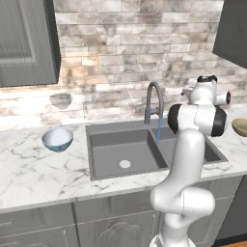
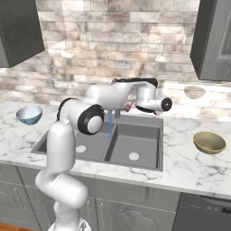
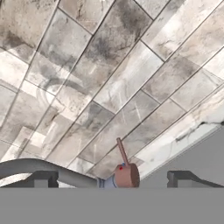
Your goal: Rinse each bowl for a few seconds and place them down in the sink or on the counter.
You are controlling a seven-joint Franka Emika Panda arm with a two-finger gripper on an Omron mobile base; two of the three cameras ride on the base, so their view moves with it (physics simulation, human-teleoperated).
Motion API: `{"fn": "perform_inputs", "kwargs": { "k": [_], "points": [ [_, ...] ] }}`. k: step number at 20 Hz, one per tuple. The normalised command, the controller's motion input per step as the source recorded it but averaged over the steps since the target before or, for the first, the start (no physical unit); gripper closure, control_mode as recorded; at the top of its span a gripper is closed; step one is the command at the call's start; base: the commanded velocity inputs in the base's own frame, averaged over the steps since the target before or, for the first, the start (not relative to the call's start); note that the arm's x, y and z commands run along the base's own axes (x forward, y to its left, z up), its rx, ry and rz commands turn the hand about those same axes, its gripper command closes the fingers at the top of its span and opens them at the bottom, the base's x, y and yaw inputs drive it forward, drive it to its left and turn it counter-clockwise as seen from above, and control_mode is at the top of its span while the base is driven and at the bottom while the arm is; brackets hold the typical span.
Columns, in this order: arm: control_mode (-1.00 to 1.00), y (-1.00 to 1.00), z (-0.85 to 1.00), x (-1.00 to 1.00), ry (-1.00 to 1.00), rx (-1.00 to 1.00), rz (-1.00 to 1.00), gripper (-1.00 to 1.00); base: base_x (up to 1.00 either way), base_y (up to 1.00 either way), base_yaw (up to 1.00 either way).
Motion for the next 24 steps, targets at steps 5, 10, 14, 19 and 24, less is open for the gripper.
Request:
{"fn": "perform_inputs", "kwargs": {
  "k": [5, 10, 14, 19, 24],
  "points": [
    [-1.0, -0.12, 0.07, -0.35, 0.03, 0.0, -0.08, -1.0, 0.0, 0.0, 0.0],
    [-1.0, -0.1, 0.06, -0.32, 0.0, -0.01, -0.1, -1.0, 0.0, 0.0, 0.0],
    [-1.0, -0.07, 0.03, -0.29, 0.01, -0.01, -0.11, -1.0, 0.0, 0.0, 0.0],
    [-1.0, -0.01, 0.02, -0.25, 0.0, 0.0, -0.15, -1.0, 0.0, 0.0, 0.0],
    [-1.0, 0.0, 0.05, -0.17, 0.0, 0.0, -0.19, -1.0, 0.0, 0.0, 0.0]
  ]
}}
